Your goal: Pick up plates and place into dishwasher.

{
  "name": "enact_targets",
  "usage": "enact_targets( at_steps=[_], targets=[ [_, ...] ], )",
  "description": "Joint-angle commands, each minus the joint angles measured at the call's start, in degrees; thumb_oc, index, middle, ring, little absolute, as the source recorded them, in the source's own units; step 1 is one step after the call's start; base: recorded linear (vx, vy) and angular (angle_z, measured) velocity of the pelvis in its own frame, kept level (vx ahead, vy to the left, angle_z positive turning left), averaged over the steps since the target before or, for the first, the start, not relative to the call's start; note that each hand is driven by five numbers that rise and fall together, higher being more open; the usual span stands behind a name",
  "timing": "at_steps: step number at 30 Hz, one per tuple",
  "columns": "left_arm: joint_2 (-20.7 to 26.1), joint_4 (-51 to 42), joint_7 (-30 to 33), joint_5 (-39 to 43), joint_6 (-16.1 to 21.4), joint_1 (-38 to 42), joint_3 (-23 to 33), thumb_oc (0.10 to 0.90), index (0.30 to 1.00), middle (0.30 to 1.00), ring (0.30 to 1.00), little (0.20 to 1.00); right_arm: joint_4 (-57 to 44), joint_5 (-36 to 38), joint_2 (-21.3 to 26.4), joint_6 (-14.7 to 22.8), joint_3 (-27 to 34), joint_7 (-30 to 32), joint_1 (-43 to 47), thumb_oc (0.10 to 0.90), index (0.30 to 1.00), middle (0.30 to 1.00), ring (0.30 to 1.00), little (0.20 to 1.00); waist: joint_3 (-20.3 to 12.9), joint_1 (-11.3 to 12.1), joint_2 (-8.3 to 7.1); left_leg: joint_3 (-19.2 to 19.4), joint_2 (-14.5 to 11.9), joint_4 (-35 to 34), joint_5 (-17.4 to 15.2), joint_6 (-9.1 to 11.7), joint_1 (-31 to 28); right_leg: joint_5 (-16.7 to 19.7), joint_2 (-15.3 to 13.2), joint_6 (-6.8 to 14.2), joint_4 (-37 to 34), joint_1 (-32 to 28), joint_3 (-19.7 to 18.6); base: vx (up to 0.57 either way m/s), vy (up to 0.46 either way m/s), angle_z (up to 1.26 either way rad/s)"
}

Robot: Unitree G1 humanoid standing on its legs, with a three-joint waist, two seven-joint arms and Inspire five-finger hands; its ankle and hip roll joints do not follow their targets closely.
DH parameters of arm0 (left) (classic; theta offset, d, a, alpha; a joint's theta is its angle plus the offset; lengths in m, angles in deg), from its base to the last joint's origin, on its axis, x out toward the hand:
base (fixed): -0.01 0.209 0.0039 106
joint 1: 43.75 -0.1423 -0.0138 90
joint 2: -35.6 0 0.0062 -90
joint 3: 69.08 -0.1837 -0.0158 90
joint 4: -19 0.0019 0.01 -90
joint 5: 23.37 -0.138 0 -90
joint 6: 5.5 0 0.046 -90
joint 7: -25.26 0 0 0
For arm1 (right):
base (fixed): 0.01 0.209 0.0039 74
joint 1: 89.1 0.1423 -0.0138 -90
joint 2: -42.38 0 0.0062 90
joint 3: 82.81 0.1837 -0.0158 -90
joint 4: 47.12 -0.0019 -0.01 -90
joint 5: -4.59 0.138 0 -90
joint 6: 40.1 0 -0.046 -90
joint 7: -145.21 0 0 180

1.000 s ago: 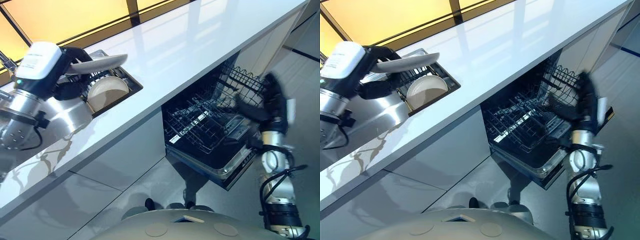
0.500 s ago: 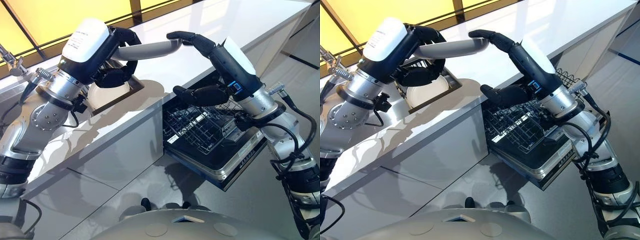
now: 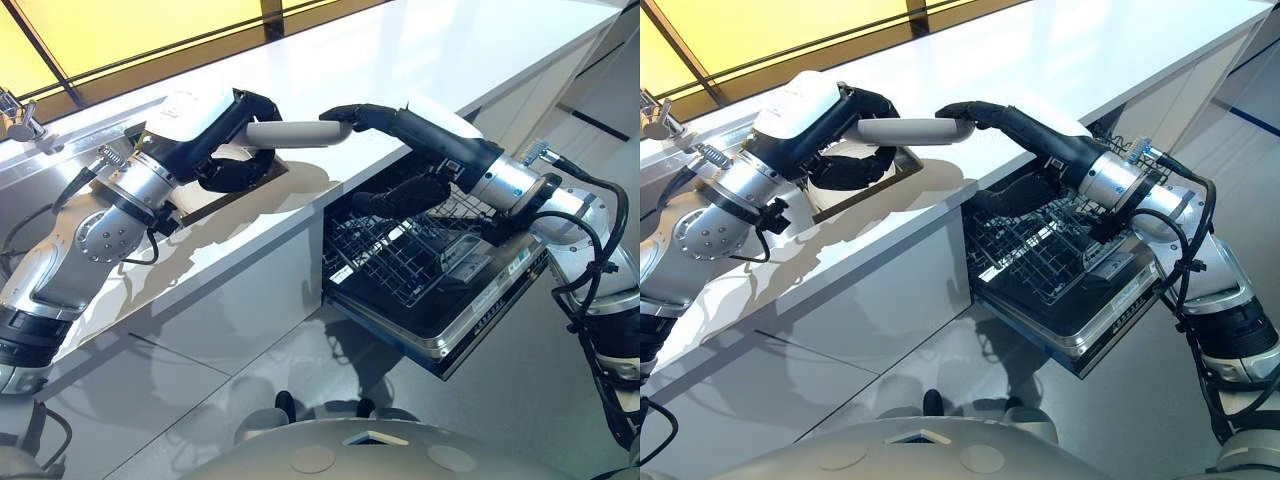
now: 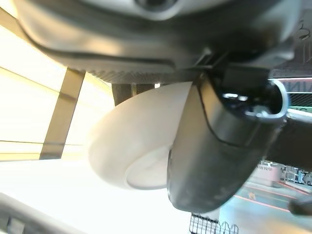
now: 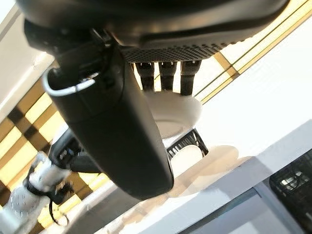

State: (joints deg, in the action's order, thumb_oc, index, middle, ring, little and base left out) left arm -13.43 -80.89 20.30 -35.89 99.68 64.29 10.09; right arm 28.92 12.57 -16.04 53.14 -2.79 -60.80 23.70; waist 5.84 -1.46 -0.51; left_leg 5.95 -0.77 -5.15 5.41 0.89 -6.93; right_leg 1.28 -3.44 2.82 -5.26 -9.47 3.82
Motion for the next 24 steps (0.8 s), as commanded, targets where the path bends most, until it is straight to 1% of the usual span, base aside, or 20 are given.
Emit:
enact_targets(
  at_steps=[1,5,7,11,14,16,18,19,20,21,24],
  targets=[
    [-4.5,-3.5,-0.4,12.0,6.9,11.9,0.6,0.1,0.3,0.3,0.3,0.2,-5.0,5.4,-3.7,4.6,-2.5,0.6,5.6,0.1,0.3,0.3,0.3,0.2,-3.6,0.3,-0.03,0.6,3.7,0.2,-7.7,-2.0,-3.2,-1.2,2.8,1.1,2.1,1.3,2.6,0.0,0.0,0.0],
    [-6.4,-4.6,-4.2,14.3,8.0,11.1,-0.1,0.1,0.3,0.3,0.3,0.2,-5.0,5.0,-4.8,4.5,-2.1,2.3,4.4,0.1,0.3,0.3,0.3,0.2,-3.5,0.3,0.07,0.4,3.7,0.2,-7.7,-2.1,-3.2,-1.3,2.8,1.1,2.2,1.3,2.6,0.0,0.0,0.0],
    [-7.3,-4.8,-6.3,17.0,8.8,11.2,-0.7,0.1,0.3,0.3,0.3,0.2,-4.3,4.7,-5.7,5.1,-1.7,4.4,3.9,0.1,0.3,0.3,0.3,0.2,-3.4,0.3,0.13,0.4,3.7,0.2,-7.8,-2.2,-3.3,-1.4,2.8,1.0,2.2,1.1,2.6,0.0,0.0,0.0],
    [-10.2,-5.3,-10.0,21.1,9.9,10.7,-1.3,0.1,0.3,0.3,0.3,0.2,-3.5,2.8,-8.5,6.0,-0.3,11.3,2.5,0.1,0.3,0.3,0.3,0.2,-3.2,0.2,0.3,0.4,3.7,0.2,-7.9,-2.3,-3.5,-1.4,2.8,1.0,2.2,1.0,2.7,0.0,0.0,0.0],
    [-12.5,-5.7,-12.0,22.1,10.3,9.9,-1.6,0.1,0.3,0.3,0.3,0.2,-3.5,1.0,-10.6,6.6,1.1,15.6,1.4,0.1,0.3,0.3,0.3,0.2,-3.1,0.1,0.5,0.5,3.7,0.2,-8.1,-2.3,-3.6,-1.4,2.8,1.0,2.1,0.9,2.8,0.0,0.0,0.0],
    [-13.6,-5.9,-12.3,21.2,10.6,9.6,-1.9,0.1,0.3,0.3,0.3,0.2,-3.5,-0.3,-11.6,7.1,1.6,18.1,0.7,0.1,0.3,0.3,0.3,0.2,-3.0,0.0,0.67,0.6,3.6,0.2,-8.1,-2.3,-3.6,-1.4,2.8,1.0,2.1,0.8,2.9,0.0,0.0,0.0],
    [-14.0,-6.0,-11.7,20.8,9.5,9.7,-2.0,0.1,0.3,0.3,0.3,0.2,-3.2,-0.6,-11.8,6.7,2.3,21.0,0.6,0.1,0.3,0.3,0.3,0.2,-3.1,0.0,0.79,0.5,3.6,0.2,-8.1,-2.3,-3.6,-1.5,2.8,1.1,2.0,0.7,2.9,0.0,0.0,0.0],
    [-14.0,-5.5,-11.2,20.7,9.2,9.7,-1.9,0.147,0.34,0.34,0.34,0.247,-2.8,-0.5,-11.7,6.7,2.6,21.7,0.6,0.1,0.3,0.3,0.3,0.2,-3.0,0.1,0.81,0.4,3.6,0.2,-8.1,-2.3,-3.6,-1.5,2.8,1.1,2.0,0.7,2.9,0.0,0.0,0.0],
    [-13.9,-5.3,-10.0,20.2,8.6,9.6,-1.6,0.322,0.491,0.491,0.491,0.422,-2.3,-0.5,-11.5,7.0,3.1,22.8,0.4,0.1,0.3,0.3,0.3,0.2,-3.0,0.1,0.84,0.4,3.6,0.2,-8.1,-2.2,-3.6,-1.5,2.8,1.0,2.0,0.6,3.0,0.0,0.0,0.0],
    [-13.6,-5.1,-8.6,20.0,8.0,9.4,-1.2,0.8,0.9,0.9,0.9,0.9,-1.8,0.0,-11.4,7.2,3.6,23.5,0.2,0.1,0.3,0.3,0.3,0.2,-3.0,0.2,0.85,0.3,3.6,0.2,-8.0,-2.2,-3.6,-1.6,2.8,1.0,2.0,0.6,3.2,0.02,-0.018,0.04],
    [-13.0,-3.8,-6.1,19.4,6.7,7.4,1.4,0.8,0.9,0.9,0.9,0.9,-1.3,1.5,-11.0,7.6,5.9,24.8,-1.0,0.1,0.3,0.3,0.3,0.2,-3.1,0.6,0.74,0.0,3.6,0.2,-7.9,-2.1,-3.5,-1.6,2.7,1.1,2.0,0.5,3.6,0.02,-0.026,0.08]
  ],
)
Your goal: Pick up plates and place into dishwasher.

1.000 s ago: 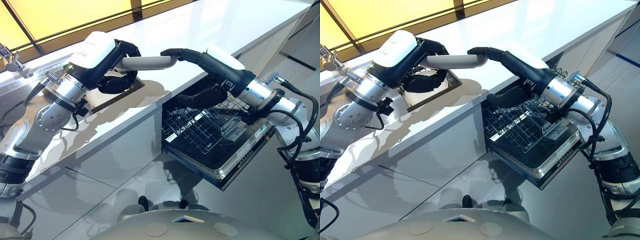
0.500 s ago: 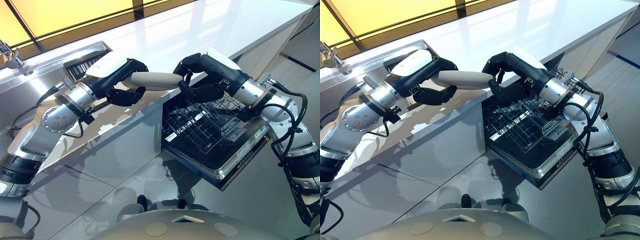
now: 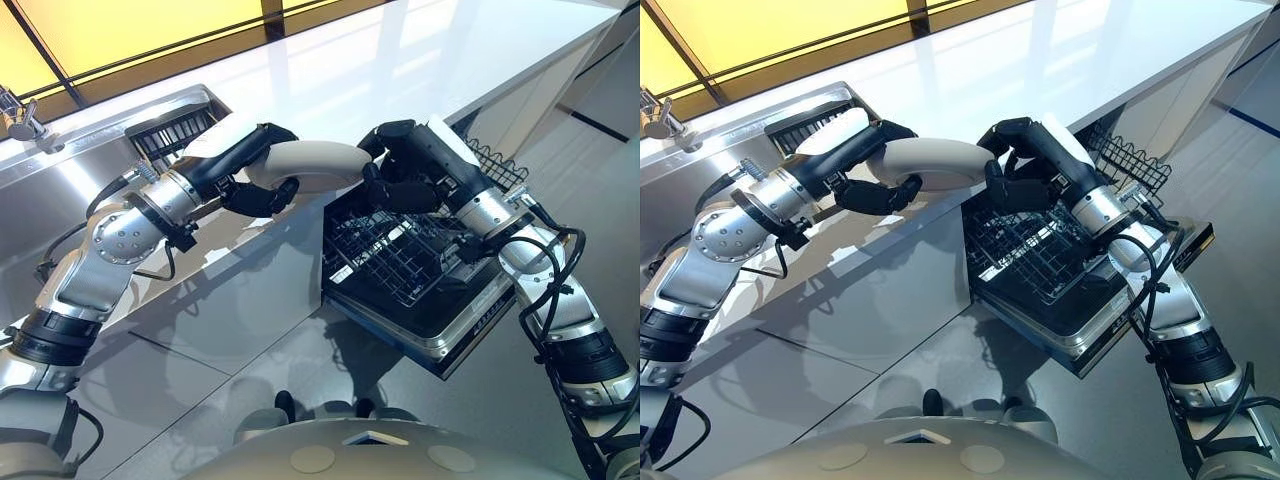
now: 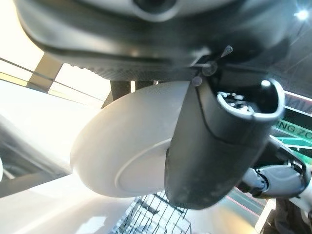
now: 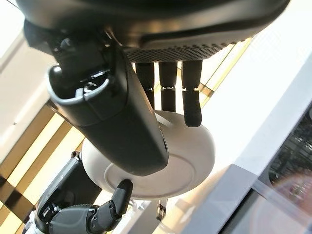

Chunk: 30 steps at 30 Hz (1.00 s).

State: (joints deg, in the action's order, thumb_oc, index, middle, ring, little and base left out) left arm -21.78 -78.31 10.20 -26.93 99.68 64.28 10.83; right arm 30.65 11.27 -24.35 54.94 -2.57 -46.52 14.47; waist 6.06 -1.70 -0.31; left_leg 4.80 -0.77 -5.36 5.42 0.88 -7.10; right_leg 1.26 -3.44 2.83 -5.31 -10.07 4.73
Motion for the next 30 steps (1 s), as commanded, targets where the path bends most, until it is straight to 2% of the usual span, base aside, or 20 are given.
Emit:
enact_targets(
  at_steps=[1,8,15,22,26,30],
  targets=[
    [-4.5,-6.3,4.3,10.9,6.5,6.5,1.6,0.8,0.9,0.9,0.9,0.9,-2.9,3.4,-2.7,6.1,6.4,10.4,7.6,0.1,0.3,0.3,0.3,0.2,-3.4,0.9,0.51,1.1,3.6,0.4,-7.9,-2.1,-3.3,-1.6,2.7,1.0,2.0,1.1,2.8,0.02,-0.026,0.13],
    [-1.9,-1.9,10.2,7.4,5.8,0.8,9.8,0.8,0.9,0.9,0.9,0.9,-1.9,3.0,-1.4,7.5,11.1,9.2,5.0,0.1,0.3,0.3,0.3,0.2,-3.7,1.4,0.59,0.2,3.5,0.4,-7.7,-1.9,-3.1,-1.8,3.1,0.7,1.7,1.0,2.3,0.01,-0.011,0.05],
    [2.2,3.6,13.5,5.6,4.6,-1.0,14.4,0.8,0.9,0.9,0.9,0.9,-0.9,4.3,1.2,6.4,11.9,4.1,4.7,0.1,0.3,0.3,0.3,0.2,-3.9,1.5,0.75,-1.1,3.8,0.6,-6.9,-2.1,-2.4,-1.7,3.4,0.2,2.0,1.5,1.1,-0.01,0.001,0.09],
    [4.4,7.8,18.2,6.3,4.0,-0.7,16.7,0.8,0.9,0.9,0.9,0.9,0.1,5.2,2.9,5.9,10.9,0.4,5.4,0.1,0.3,0.3,0.3,0.2,-4.2,1.6,0.83,-1.7,3.7,0.4,-6.6,-1.9,-2.4,-1.8,3.4,0.1,1.8,1.3,1.2,0.0,0.001,0.02],
    [5.0,9.7,21.5,6.1,3.1,0.0,17.5,0.8,0.9,0.9,0.9,0.9,1.3,5.3,3.2,5.6,10.6,2.6,6.6,0.1,0.3,0.3,0.3,0.2,-4.1,1.7,0.83,-1.7,3.6,0.4,-6.5,-1.7,-2.3,-2.0,3.4,0.1,2.0,1.3,1.5,0.0,0.0,0.0],
    [5.6,12.1,24.3,4.9,2.7,0.2,18.0,0.8,0.9,0.9,0.9,0.9,2.6,5.8,3.5,6.4,11.4,7.4,7.4,0.1,0.3,0.3,0.3,0.2,-4.0,1.7,0.85,-1.7,3.6,0.4,-6.6,-1.8,-2.4,-2.2,3.4,0.0,2.3,1.3,1.7,0.0,-0.004,0.07]
  ],
)
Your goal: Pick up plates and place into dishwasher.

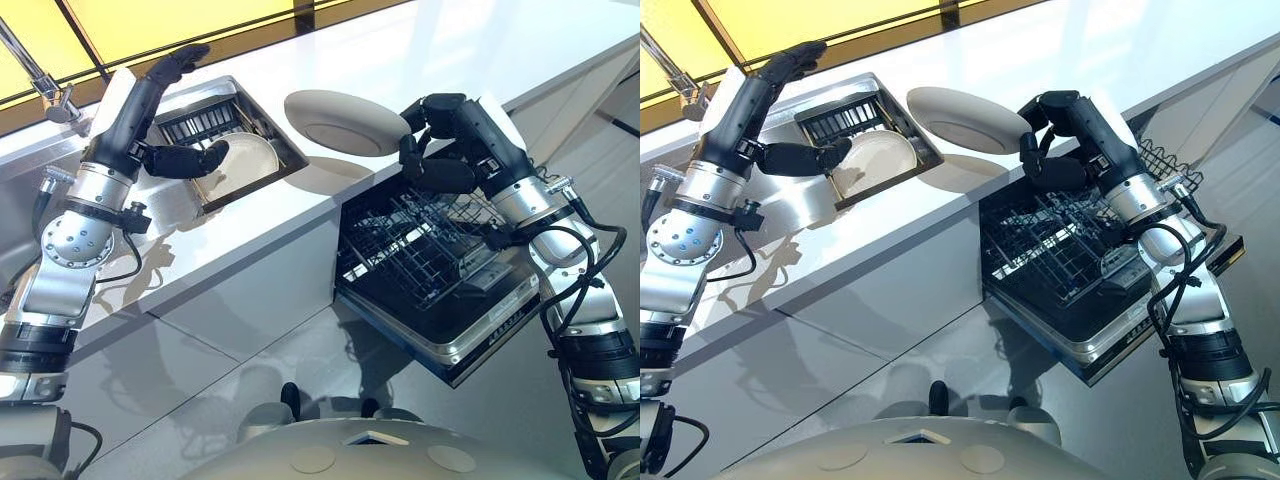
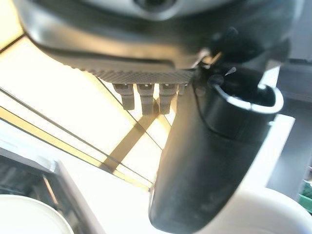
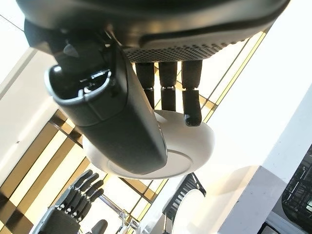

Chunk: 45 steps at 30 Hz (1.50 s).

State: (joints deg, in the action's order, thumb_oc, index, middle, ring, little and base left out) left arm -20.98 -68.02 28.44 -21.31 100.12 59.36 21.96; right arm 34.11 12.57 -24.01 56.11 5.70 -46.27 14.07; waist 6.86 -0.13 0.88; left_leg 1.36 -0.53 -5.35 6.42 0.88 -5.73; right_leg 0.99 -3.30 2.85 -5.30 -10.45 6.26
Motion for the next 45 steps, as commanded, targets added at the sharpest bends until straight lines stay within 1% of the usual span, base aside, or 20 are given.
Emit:
enact_targets(
  at_steps=[1,4,6,7,10,13,15,17,19,20,22,26,27,30,32,33,35,38,40,45],
  targets=[
    [5.0,2.4,6.6,-0.8,2.1,4.9,7.3,0.8,0.9,0.9,0.9,0.9,-0.7,4.9,3.4,5.4,3.9,9.3,7.9,0.1,0.3,0.3,0.3,0.2,-4.7,0.2,-0.33,1.8,3.4,0.4,-7.6,-1.8,-3.8,-2.0,3.2,0.0,2.4,1.6,0.3,0.0,-0.005,0.11],
    [5.4,3.9,8.0,-1.0,1.7,3.6,8.6,0.8,0.9,0.9,0.9,0.9,0.7,6.9,2.9,7.7,7.0,16.4,7.5,0.1,0.3,0.3,0.3,0.2,-4.6,0.2,-0.23,1.9,3.4,0.5,-7.8,-1.8,-4.0,-2.2,3.2,0.0,2.6,1.6,0.3,0.0,-0.009,0.05],
    [5.3,4.7,8.2,-0.4,1.6,1.8,10.0,0.8,0.9,0.9,0.9,0.9,1.9,7.6,2.2,10.6,10.6,23.0,6.3,0.1,0.3,0.3,0.3,0.2,-4.7,0.1,-0.09,2.1,3.3,0.5,-8.0,-1.9,-4.1,-2.3,3.2,0.1,2.6,1.6,0.4,0.01,-0.007,0.02],
    [5.2,4.8,8.1,-0.4,1.5,1.5,10.2,0.8,0.9,0.9,0.9,0.9,2.0,7.5,2.0,11.3,11.2,24.3,6.0,0.1,0.3,0.3,0.3,0.2,-4.7,0.1,-0.07,2.1,3.3,0.5,-8.0,-1.9,-4.1,-2.3,3.2,0.1,2.6,1.5,0.4,0.0,0.0,0.0],
    [4.4,6.0,8.1,0.0,1.6,-1.4,12.3,0.8,0.9,0.9,0.9,0.9,4.0,8.0,1.8,13.5,16.9,29.4,3.0,0.1,0.3,0.3,0.3,0.2,-4.8,-0.2,0.01,2.5,3.3,0.5,-8.3,-1.9,-4.4,-2.3,3.3,0.3,2.5,1.5,0.3,0.03,-0.013,0.01],
    [3.4,7.2,6.6,1.7,2.6,-3.5,13.6,0.8,0.9,0.9,0.9,0.9,6.9,7.8,2.5,13.4,21.0,31.5,0.2,0.1,0.3,0.3,0.3,0.2,-4.8,-0.2,-0.03,2.7,3.2,0.5,-8.3,-1.8,-4.4,-2.3,3.2,0.5,2.5,1.5,0.5,0.05,-0.028,0.01],
    [2.4,7.2,5.9,2.3,2.9,-5.1,14.7,0.8,0.9,0.9,0.9,0.9,9.0,6.4,3.1,11.8,23.0,32.5,-1.6,0.1,0.3,0.3,0.3,0.2,-4.9,-0.2,-0.14,2.6,3.2,0.5,-8.9,-1.8,-4.7,-2.8,3.2,0.6,2.4,1.2,0.5,0.07,-0.032,-0.02],
    [1.8,7.3,5.4,2.7,3.2,-6.9,16.3,0.8,0.9,0.9,0.9,0.9,11.3,6.0,3.6,10.1,24.8,33.7,-3.3,0.1,0.3,0.3,0.3,0.2,-4.6,-0.3,-0.26,2.8,3.1,0.5,-8.4,-1.8,-4.5,-2.5,3.1,0.5,2.7,1.5,0.7,0.03,-0.034,-0.02],
    [1.3,8.0,5.5,3.0,3.9,-8.6,17.5,0.8,0.9,0.9,0.9,0.9,14.6,6.3,4.3,9.2,26.7,33.0,-5.4,0.1,0.3,0.3,0.3,0.2,-4.4,-0.5,-0.38,2.8,3.0,0.5,-8.4,-1.7,-4.6,-2.7,3.2,0.5,3.1,1.6,0.8,0.07,-0.035,-0.02],
    [1.0,8.0,5.6,3.0,3.8,-9.0,17.7,0.8,0.9,0.9,0.9,0.9,15.8,6.4,4.4,8.9,27.1,32.4,-6.0,0.1,0.3,0.3,0.3,0.2,-4.4,-0.6,-0.4,2.6,3.0,0.5,-8.9,-1.7,-5.0,-3.3,3.2,0.6,3.2,1.3,0.8,0.05,-0.033,-0.01],
    [0.9,8.0,5.9,3.3,3.4,-9.3,18.0,0.8,0.9,0.9,0.9,0.9,17.3,5.0,4.7,7.9,27.4,31.9,-6.6,0.1,0.3,0.3,0.3,0.2,-4.2,-0.6,-0.48,2.6,3.0,0.5,-8.9,-1.7,-5.0,-3.5,3.1,0.5,3.5,1.3,1.0,0.07,-0.036,0.0],
    [1.2,9.1,5.3,4.4,3.5,-9.3,18.6,0.8,0.9,0.9,0.9,0.9,22.1,1.4,6.7,5.2,26.3,29.0,-7.4,0.1,0.3,0.3,0.3,0.2,-3.4,-0.3,-0.65,2.5,2.7,0.7,-8.7,-1.7,-5.1,-4.6,3.0,0.3,5.6,1.6,1.9,0.08,-0.051,0.0],
    [1.5,9.4,4.9,4.8,3.7,-9.3,18.6,0.8,0.9,0.9,0.9,0.9,24.5,-0.7,7.7,3.5,25.7,27.4,-7.6,0.1,0.3,0.3,0.3,0.2,-3.1,-0.2,-0.67,2.4,2.5,0.8,-8.6,-1.6,-5.1,-5.1,2.9,0.2,6.6,1.8,2.4,0.08,-0.056,0.01],
    [1.9,9.1,4.2,5.2,3.5,-9.0,18.2,0.8,0.9,0.9,0.9,0.9,28.0,-3.5,10.1,1.6,25.0,23.9,-8.2,0.1,0.3,0.3,0.3,0.2,-2.5,-0.1,-0.8,2.0,2.3,0.9,-8.4,-1.4,-5.1,-6.0,2.8,0.0,8.3,2.2,3.4,0.07,-0.063,0.03],
    [2.3,8.8,3.7,5.7,3.5,-8.8,18.0,0.8,0.9,0.9,0.9,0.9,31.3,-6.1,12.3,0.0,24.0,21.6,-8.5,0.1,0.3,0.3,0.3,0.2,-1.9,0.1,-0.95,1.6,2.1,1.0,-8.2,-1.2,-4.9,-6.5,2.8,-0.2,9.2,2.4,4.0,0.06,-0.072,0.07],
    [2.4,8.7,3.4,5.7,3.4,-8.6,17.6,0.8,0.9,0.9,0.9,0.9,33.1,-7.6,13.4,0.1,23.5,21.1,-8.6,0.1,0.3,0.3,0.3,0.2,-1.6,0.3,-0.99,1.3,2.0,1.0,-8.0,-1.1,-4.8,-6.7,2.8,-0.4,9.7,2.5,4.4,0.06,-0.078,0.1],
    [2.8,7.9,3.3,6.1,2.9,-7.7,16.3,0.8,0.9,0.9,0.9,0.9,36.0,-8.8,16.2,-0.8,21.4,18.9,-8.0,0.1,0.3,0.3,0.3,0.2,-0.6,0.8,-1.16,0.6,1.8,1.6,-7.7,-0.6,-4.3,-7.4,2.7,-0.7,11.0,2.8,5.3,0.07,-0.113,0.19],
    [3.1,7.6,3.3,6.8,2.8,-6.8,15.1,0.8,0.9,0.9,0.9,0.9,37.2,-9.0,17.9,-2.6,19.0,17.6,-6.4,0.1,0.3,0.3,0.3,0.2,0.6,1.6,-1.23,-0.3,1.4,2.7,-7.5,-0.1,-3.2,-8.2,2.6,-1.0,12.5,3.3,6.3,0.05,-0.101,0.13],
    [2.9,7.4,3.4,7.0,2.7,-6.2,14.3,0.8,0.9,0.9,0.9,0.9,37.6,-8.7,18.3,-3.4,17.7,17.2,-5.3,0.1,0.3,0.3,0.3,0.2,1.4,2.0,-1.2,-0.8,1.3,3.5,-7.3,0.2,-2.5,-8.4,2.5,-1.3,13.1,3.5,6.7,0.03,-0.086,0.13],
    [2.3,6.6,3.3,7.9,3.4,-3.8,11.8,0.8,0.9,0.9,0.9,0.9,37.6,-7.7,18.1,-9.8,13.0,19.3,0.3,0.1,0.3,0.3,0.3,0.2,4.5,3.9,-0.87,-2.6,0.9,7.4,-6.7,1.6,1.8,-9.0,2.4,-2.4,14.8,5.0,7.5,-0.01,-0.096,0.2]
  ],
)
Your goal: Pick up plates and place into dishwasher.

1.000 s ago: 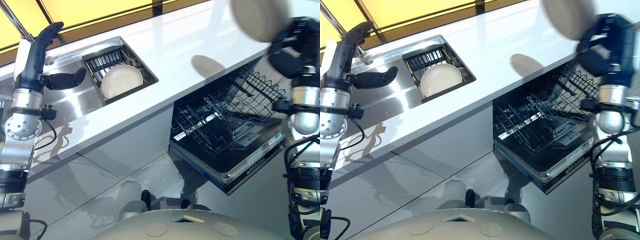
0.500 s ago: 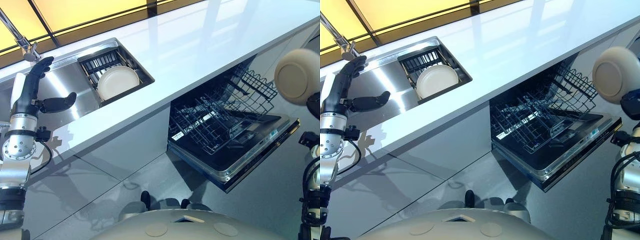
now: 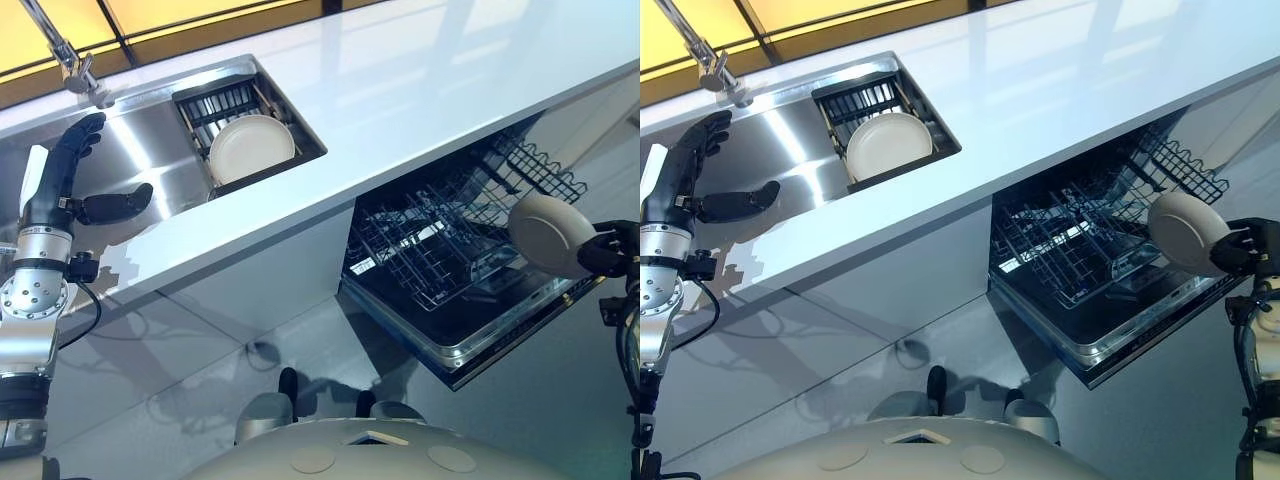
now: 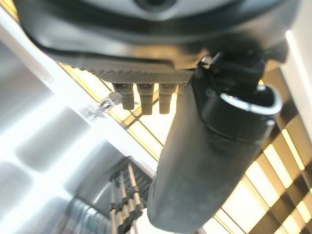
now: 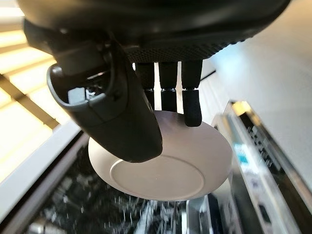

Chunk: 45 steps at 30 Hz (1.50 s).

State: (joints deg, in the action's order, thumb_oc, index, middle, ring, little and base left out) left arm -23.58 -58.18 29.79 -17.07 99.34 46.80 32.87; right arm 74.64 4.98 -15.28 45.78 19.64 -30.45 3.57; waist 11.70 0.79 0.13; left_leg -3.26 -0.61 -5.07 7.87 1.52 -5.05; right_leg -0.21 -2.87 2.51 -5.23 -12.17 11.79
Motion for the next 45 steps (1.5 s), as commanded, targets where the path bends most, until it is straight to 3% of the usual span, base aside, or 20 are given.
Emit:
enact_targets(
  at_steps=[1,5,11,20,27,28,29,45],
  targets=[
    [4.8,-3.4,1.7,3.8,4.6,9.6,0.2,0.8,0.9,0.9,0.9,0.9,-2.6,1.7,9.1,-1.4,-2.1,4.5,12.6,0.1,0.3,0.3,0.3,0.2,0.5,3.5,0.01,1.4,1.0,8.2,-8.0,1.2,2.4,-7.9,2.0,-2.3,15.0,7.3,2.1,-0.04,-0.08,0.18],
    [5.2,-3.3,0.9,4.4,5.6,12.0,-1.7,0.8,0.9,0.9,0.9,0.9,0.9,7.4,7.4,-4.9,-5.1,8.6,18.7,0.1,0.3,0.3,0.3,0.2,2.7,5.0,0.63,-0.2,1.1,10.8,-7.9,1.8,5.5,-8.0,2.1,-3.1,15.9,8.7,2.3,-0.03,-0.079,0.19],
    [6.1,-4.4,0.5,4.9,4.7,13.7,-3.8,0.8,0.9,0.9,0.9,0.9,5.6,10.7,5.4,-6.1,-7.6,14.9,25.3,0.1,0.3,0.3,0.3,0.2,4.7,6.4,1.87,-1.8,1.3,12.1,-7.2,2.3,7.8,-8.1,1.8,-3.3,16.5,9.7,2.5,-0.01,-0.018,0.24],
    [4.3,-4.6,0.0,4.9,3.2,11.9,-4.3,0.8,0.9,0.9,0.9,0.9,10.9,5.7,4.9,-13.5,-10.8,12.8,26.4,0.1,0.3,0.3,0.3,0.2,3.1,7.0,2.24,-2.7,1.5,11.6,-6.8,2.6,6.4,-8.1,1.3,-3.0,16.1,8.1,2.5,0.09,0.043,0.09],
    [3.2,-5.4,-1.3,4.1,2.5,10.6,-4.6,0.8,0.9,0.9,0.9,0.9,13.0,0.1,4.8,-14.4,-13.4,10.2,25.6,0.1,0.3,0.3,0.3,0.2,2.3,7.2,2.26,-2.9,1.6,11.3,-6.6,2.4,5.0,-8.0,1.0,-2.9,16.1,6.7,2.0,0.06,0.043,0.05],
    [3.1,-5.4,-1.5,4.2,2.5,10.4,-4.5,0.8,0.9,0.9,0.9,0.9,12.7,-0.3,4.7,-14.4,-13.5,9.7,25.3,0.72,0.832,0.832,0.832,0.82,2.2,7.2,2.23,-2.8,1.6,11.2,-6.6,2.4,4.7,-7.9,1.0,-2.8,16.1,6.5,1.9,0.03,0.042,0.02],
    [3.1,-5.6,-1.7,4.3,2.4,9.9,-4.3,0.8,0.9,0.9,0.9,0.9,12.2,0.1,4.7,-13.9,-13.6,10.0,24.7,0.8,0.9,0.9,0.9,0.9,2.1,7.1,2.25,-2.8,1.6,11.0,-6.6,2.3,4.4,-7.9,1.0,-2.7,16.0,6.3,1.8,0.03,0.049,0.01],
    [0.7,-6.5,-3.0,3.8,2.5,7.1,-3.0,0.8,0.9,0.9,0.9,0.9,0.2,-2.7,2.3,-8.9,-8.5,11.5,18.3,0.8,0.9,0.9,0.9,0.9,-0.6,5.3,1.66,-1.1,2.0,7.4,-6.9,1.2,0.1,-6.6,1.2,-1.2,12.3,3.3,0.2,0.0,0.039,-0.05]
  ],
)
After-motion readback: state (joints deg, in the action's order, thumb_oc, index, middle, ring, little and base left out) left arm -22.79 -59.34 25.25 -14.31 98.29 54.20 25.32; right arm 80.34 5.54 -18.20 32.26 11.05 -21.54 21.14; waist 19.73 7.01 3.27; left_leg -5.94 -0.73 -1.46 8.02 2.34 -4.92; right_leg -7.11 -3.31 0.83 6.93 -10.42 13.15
